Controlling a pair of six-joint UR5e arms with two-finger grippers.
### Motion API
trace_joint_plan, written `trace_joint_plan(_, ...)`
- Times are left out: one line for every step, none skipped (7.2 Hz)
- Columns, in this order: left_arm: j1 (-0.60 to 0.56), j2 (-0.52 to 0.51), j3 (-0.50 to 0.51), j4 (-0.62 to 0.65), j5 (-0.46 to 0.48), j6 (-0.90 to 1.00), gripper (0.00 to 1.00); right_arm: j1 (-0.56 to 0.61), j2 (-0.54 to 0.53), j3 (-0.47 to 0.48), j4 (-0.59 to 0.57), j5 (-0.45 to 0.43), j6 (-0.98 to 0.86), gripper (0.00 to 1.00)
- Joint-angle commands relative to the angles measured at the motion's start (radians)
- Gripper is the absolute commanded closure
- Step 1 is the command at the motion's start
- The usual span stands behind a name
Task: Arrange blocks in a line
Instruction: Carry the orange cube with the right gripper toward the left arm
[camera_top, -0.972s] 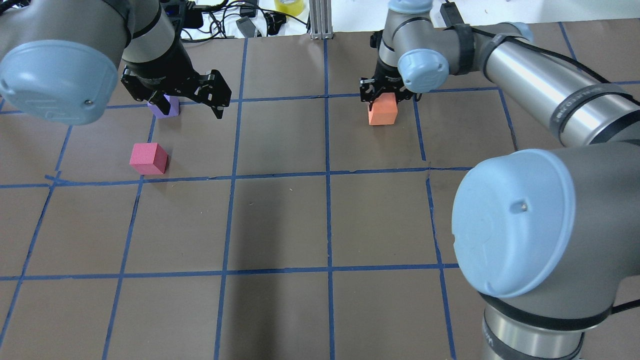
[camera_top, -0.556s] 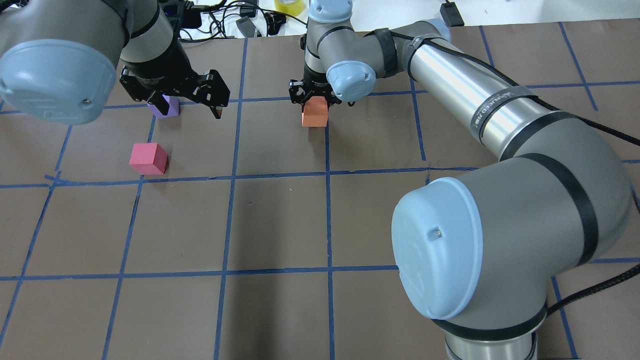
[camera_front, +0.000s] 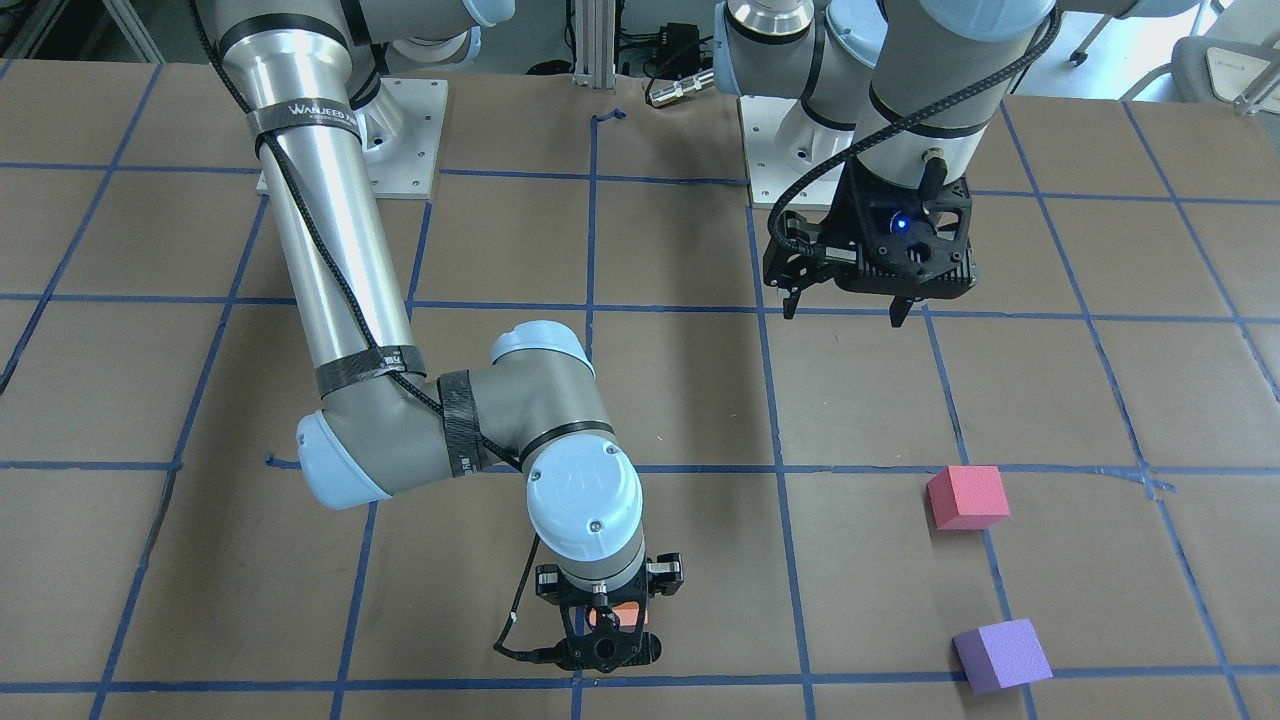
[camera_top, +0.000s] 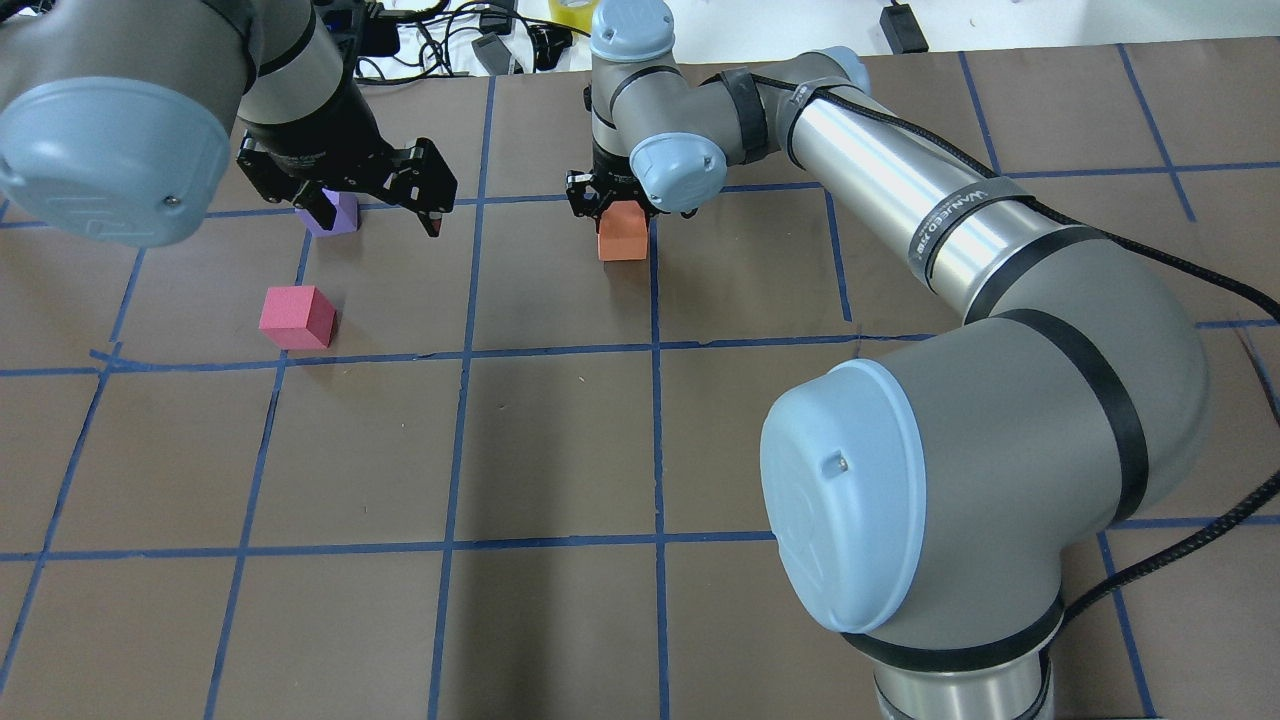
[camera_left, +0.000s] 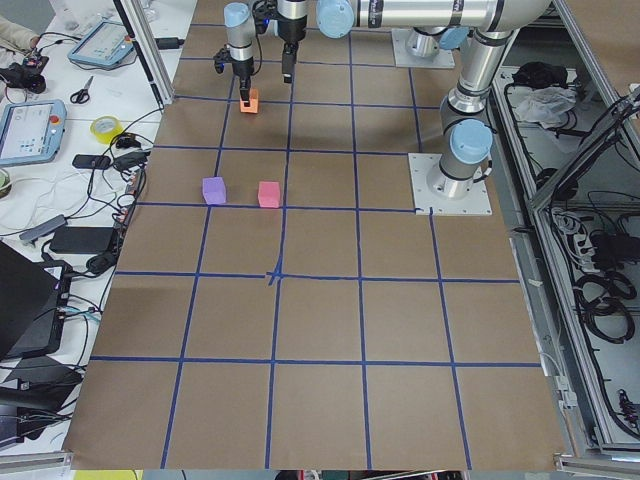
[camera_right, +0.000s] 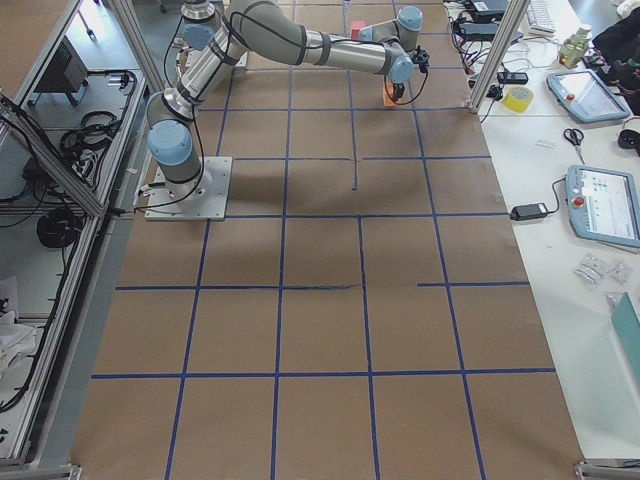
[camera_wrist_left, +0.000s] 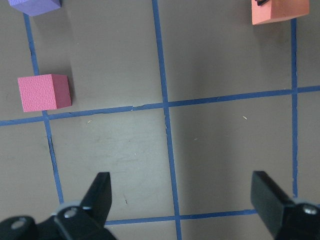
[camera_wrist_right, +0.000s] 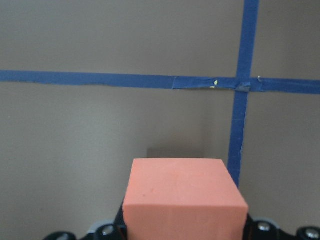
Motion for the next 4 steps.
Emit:
trace_joint_plan(0.001,-0.001,-0.002,-0.001,0.0,0.0,0.0,0.0,0.005,0.0,0.007,-0.018,0.004,0.39)
trace_joint_plan(0.001,-0.001,-0.002,-0.001,0.002,0.0,0.0,0.001,0.006,0.0,0.007,-0.015,0.008,0.28)
trace_joint_plan(0.001,-0.001,0.0,-0.001,0.002,0.001,0.0,0.001,0.009,0.0,0.007,-0.014,0.014,0.05)
trace_joint_plan(0.003,-0.004,0.002,0.0,0.003,0.007,0.0,0.0,0.009,0.0,0.007,-0.02,0.014,0.0)
